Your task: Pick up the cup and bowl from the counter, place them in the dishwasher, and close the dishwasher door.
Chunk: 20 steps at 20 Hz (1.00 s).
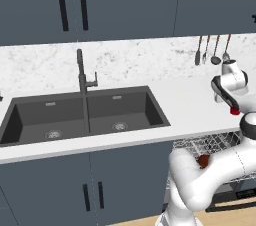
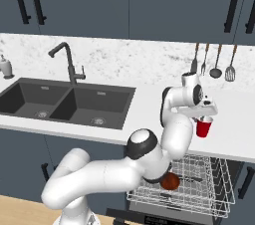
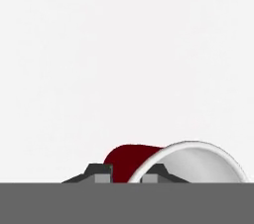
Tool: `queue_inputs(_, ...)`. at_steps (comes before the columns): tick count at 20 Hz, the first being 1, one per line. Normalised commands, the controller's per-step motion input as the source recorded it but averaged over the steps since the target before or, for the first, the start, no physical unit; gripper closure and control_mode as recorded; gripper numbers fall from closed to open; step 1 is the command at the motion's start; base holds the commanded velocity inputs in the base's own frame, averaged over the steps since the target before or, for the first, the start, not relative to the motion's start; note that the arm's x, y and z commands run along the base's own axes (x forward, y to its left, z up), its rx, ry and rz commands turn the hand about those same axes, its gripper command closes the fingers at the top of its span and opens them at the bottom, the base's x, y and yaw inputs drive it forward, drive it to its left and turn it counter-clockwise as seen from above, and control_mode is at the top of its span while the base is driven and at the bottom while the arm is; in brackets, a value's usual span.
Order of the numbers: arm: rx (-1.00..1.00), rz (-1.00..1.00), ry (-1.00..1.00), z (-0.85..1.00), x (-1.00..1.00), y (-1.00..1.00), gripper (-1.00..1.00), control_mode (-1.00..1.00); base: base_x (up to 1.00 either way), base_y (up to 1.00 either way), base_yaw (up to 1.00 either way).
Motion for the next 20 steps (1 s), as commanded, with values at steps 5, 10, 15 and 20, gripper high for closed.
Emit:
queue_inputs(5, 0.00, 0.00, -0.07, 0.39, -0.81, 0.21, 1.00, -1.00, 0.00, 0.00, 0.00)
queue_inputs(10, 0.03, 0.00, -0.22, 0.24, -0.96, 0.55, 1.00, -1.00, 0.00, 0.00, 0.00)
queue_inputs(15, 0.11, 0.01, -0.35, 0.00, -1.00, 0.55, 1.00, -1.00, 0.00, 0.00, 0.00)
queue_inputs(20, 0.11, 0.02, -0.30, -0.13, -0.98, 0.35, 1.00, -1.00, 0.00, 0.00, 0.00)
